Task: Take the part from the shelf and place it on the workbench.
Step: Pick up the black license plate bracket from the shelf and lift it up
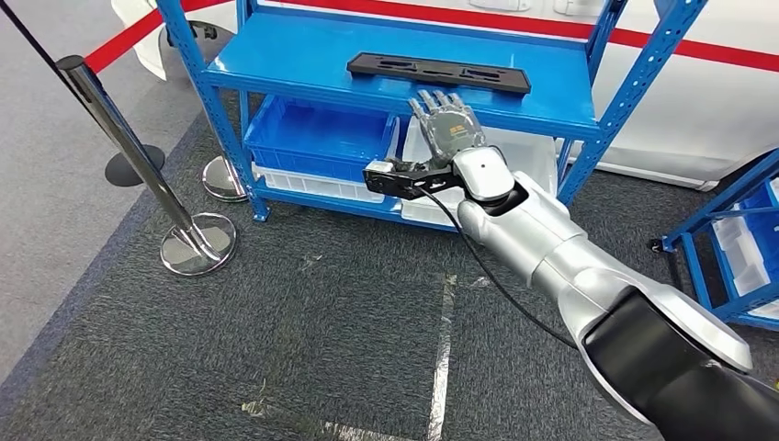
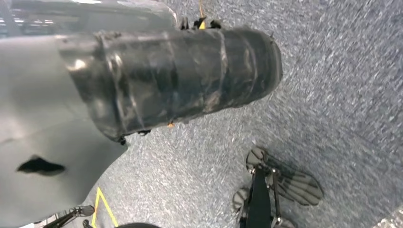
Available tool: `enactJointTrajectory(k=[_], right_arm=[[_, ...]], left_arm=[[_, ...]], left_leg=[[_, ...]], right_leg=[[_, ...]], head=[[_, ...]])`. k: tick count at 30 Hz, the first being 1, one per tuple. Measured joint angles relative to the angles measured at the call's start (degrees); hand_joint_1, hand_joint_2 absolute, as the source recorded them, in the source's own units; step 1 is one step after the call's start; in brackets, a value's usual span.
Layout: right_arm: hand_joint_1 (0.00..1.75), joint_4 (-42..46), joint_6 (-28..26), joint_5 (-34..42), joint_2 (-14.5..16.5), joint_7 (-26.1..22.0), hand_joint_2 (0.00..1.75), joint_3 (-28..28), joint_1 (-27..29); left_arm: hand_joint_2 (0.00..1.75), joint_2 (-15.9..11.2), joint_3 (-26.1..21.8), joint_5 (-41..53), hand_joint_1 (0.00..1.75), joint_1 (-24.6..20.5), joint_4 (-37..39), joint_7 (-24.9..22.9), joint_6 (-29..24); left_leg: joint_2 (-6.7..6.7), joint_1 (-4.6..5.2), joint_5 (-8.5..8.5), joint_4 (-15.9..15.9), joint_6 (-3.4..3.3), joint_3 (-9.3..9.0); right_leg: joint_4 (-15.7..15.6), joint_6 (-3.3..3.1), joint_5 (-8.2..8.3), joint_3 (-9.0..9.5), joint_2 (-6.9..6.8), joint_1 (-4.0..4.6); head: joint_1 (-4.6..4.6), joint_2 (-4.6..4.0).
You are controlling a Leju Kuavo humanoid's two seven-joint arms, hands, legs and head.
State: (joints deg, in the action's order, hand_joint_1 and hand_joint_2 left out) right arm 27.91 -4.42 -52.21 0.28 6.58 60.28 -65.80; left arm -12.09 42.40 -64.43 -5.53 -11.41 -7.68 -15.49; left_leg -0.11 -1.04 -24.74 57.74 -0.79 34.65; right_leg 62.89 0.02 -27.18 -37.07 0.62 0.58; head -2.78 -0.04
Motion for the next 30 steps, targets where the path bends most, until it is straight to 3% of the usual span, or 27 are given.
enactJointTrajectory(k=[2, 3, 4, 5, 7, 9, 11, 14, 15, 17, 19, 20, 21, 23, 24, 28, 30], right_arm=[[0.0, 0.0, 0.0, -0.1, -0.3, 0.0, 0.0, 0.0, 0.1], [0.0, 0.0, 0.0, -0.1, -0.4, 0.0, 0.0, 0.0, 0.2], [0.0, 0.0, 0.0, -0.1, -0.5, 0.0, 0.0, 0.0, 0.3], [0.0, 0.0, 0.0, -0.1, -0.5, 0.0, 0.0, 0.0, 0.4], [0.0, 0.0, 0.0, -0.1, -0.7, -0.1, 0.0, 0.0, 0.4], [0.0, 0.0, 0.0, -0.1, -0.7, -0.1, 0.0, 0.0, 0.2], [0.0, 0.0, 0.0, -0.1, -0.7, -0.1, 0.0, 0.0, 0.1], [0.0, 0.0, 0.0, -0.1, -0.9, -0.1, 0.0, 0.0, 0.1], [0.0, 0.0, 0.0, -0.1, -1.0, -0.1, 0.0, 0.0, 0.1], [0.0, 0.0, 0.0, -0.1, -1.0, -0.1, 0.0, 0.0, 0.1], [0.0, 0.0, 0.0, -0.1, -1.0, -0.2, 0.0, 0.0, 0.4], [0.0, 0.0, 0.0, -0.1, -1.1, -0.2, 0.0, 0.0, 0.6], [0.0, 0.0, 0.0, -0.1, -1.1, -0.2, 0.0, 0.0, 0.7], [0.0, 0.0, 0.0, -0.2, -1.2, -0.2, 0.0, 0.0, 0.7], [0.0, 0.0, 0.1, -0.2, -1.2, -0.1, 0.0, 0.0, 0.6], [0.0, 0.0, 0.2, -0.2, -1.3, -0.1, 0.0, -0.1, 0.5], [0.0, 0.0, 0.2, -0.3, -1.4, -0.1, 0.0, -0.1, 0.4]], left_arm=[[0.0, 0.0, 0.0, 0.0, 0.0, 0.0, 0.0, 0.0, -0.1], [0.0, 0.0, 0.0, 0.0, 0.0, 0.0, 0.0, 0.0, -0.2], [0.0, 0.0, 0.0, 0.0, 0.0, 0.0, 0.0, 0.0, -0.2], [0.0, 0.0, 0.0, 0.0, 0.0, 0.0, 0.0, 0.0, -0.2], [0.0, 0.0, 0.0, 0.0, 0.0, 0.0, 0.0, 0.0, -0.2], [0.0, 0.0, 0.0, 0.0, 0.0, 0.0, 0.0, 0.0, -0.2], [0.0, 0.0, 0.0, 0.0, 0.0, -0.1, 0.0, 0.0, -0.1], [0.0, 0.0, 0.0, 0.0, 0.0, 0.0, 0.0, 0.0, 0.1], [0.0, 0.0, 0.0, 0.0, 0.0, 0.0, 0.0, 0.0, 0.1], [0.0, -0.1, 0.0, 0.0, 0.0, -0.1, 0.0, 0.0, 0.1], [0.0, -0.1, 0.0, 0.0, 0.0, 0.0, 0.0, 0.0, 0.1], [0.0, -0.1, 0.0, 0.0, 0.0, 0.0, 0.0, 0.0, 0.1], [0.0, -0.1, 0.0, 0.0, 0.0, 0.0, 0.0, 0.0, 0.1], [0.0, -0.1, 0.0, 0.0, 0.0, 0.1, 0.0, 0.0, 0.1], [0.0, -0.1, 0.0, 0.1, 0.0, 0.0, 0.0, 0.0, 0.1], [0.0, -0.1, 0.0, 0.1, 0.0, -0.2, 0.0, 0.1, 0.1], [0.0, -0.1, 0.1, 0.1, 0.0, -0.1, 0.0, 0.1, 0.0]], left_leg=[[0.0, -0.03, -0.09, 0.0, -0.26, -0.08], [-0.01, -0.03, -0.17, 0.0, -0.34, -0.12], [-0.04, -0.03, -0.28, 0.0, -0.37, -0.19], [-0.09, -0.05, -0.44, 0.1, -0.36, -0.33], [-0.22, -0.09, -0.92, 0.3, -0.16, -0.72], [-0.3, 0.1, -1.36, 0.5, 0.28, -0.82], [-0.31, 0.23, -1.5, 0.5, 0.81, -0.74], [-0.23, 0.1, -2.45, 1.4, 1.66, -0.53], [-0.19, 0.07, -3.61, 3.6, 1.92, 0.43], [-0.14, 0.0, -6.61, 10.9, 2.29, 4.14], [-0.14, -0.02, -7.57, 16.5, 2.41, 7.75], [-0.14, -0.02, -6.33, 16.4, 2.36, 8.22], [-0.14, -0.02, -4.06, 13.9, 2.25, 7.5], [-0.12, 0.09, 0.26, 6.1, 1.86, 4.21], [-0.15, 0.23, 1.06, 3.0, 1.6, 2.78], [-0.22, 0.3, 0.38, 0.8, 0.6, 1.4], [-0.18, 0.0, 0.22, 0.2, 0.03, 0.63]], right_leg=[[7.8, 0.4, -3.39, -3.84, -0.11, -0.29], [11.0, 0.53, -4.28, -5.64, -0.13, -0.44], [12.5, 0.61, -4.12, -6.64, -0.16, -0.56], [11.5, 0.6, -2.76, -6.43, -0.17, -0.65], [3.9, 0.29, 1.59, -3.15, -0.19, -0.7], [-2.5, -0.18, 3.75, -0.05, -0.17, -0.51], [-3.9, -0.54, 3.47, 0.7, -0.08, -0.27], [-4.6, -1.21, 3.34, 1.34, -0.04, -0.66], [-4.9, -1.43, 3.3, 1.69, -0.06, -0.84], [-5.0, -1.78, 3.05, 2.15, -0.03, -0.84], [-4.9, -1.92, 2.67, 2.51, 0.04, -0.73], [-4.8, -1.91, 2.4, 2.77, 0.1, -0.7], [-4.7, -1.84, 2.05, 3.12, 0.15, -0.69], [-4.4, -1.51, 1.23, 3.86, 0.21, -0.58], [-4.3, -1.29, 0.91, 4.02, 0.21, -0.5], [-4.4, -0.35, 0.42, 4.04, 0.21, -0.23], [-1.7, 0.12, -1.32, 3.09, 0.11, -0.12]], head=[[0.06, 0.0], [0.07, 0.0], [0.07, 0.0], [0.07, 0.0], [0.08, 0.0], [0.05, 0.0], [0.02, 0.0], [-0.03, 0.0], [-0.14, 0.0], [-0.34, 0.0], [-0.37, 0.0], [-0.38, 0.0], [-0.38, 0.0], [-0.37, 0.0], [-0.36, 0.0], [-0.25, 0.0], [-0.06, 0.0]])
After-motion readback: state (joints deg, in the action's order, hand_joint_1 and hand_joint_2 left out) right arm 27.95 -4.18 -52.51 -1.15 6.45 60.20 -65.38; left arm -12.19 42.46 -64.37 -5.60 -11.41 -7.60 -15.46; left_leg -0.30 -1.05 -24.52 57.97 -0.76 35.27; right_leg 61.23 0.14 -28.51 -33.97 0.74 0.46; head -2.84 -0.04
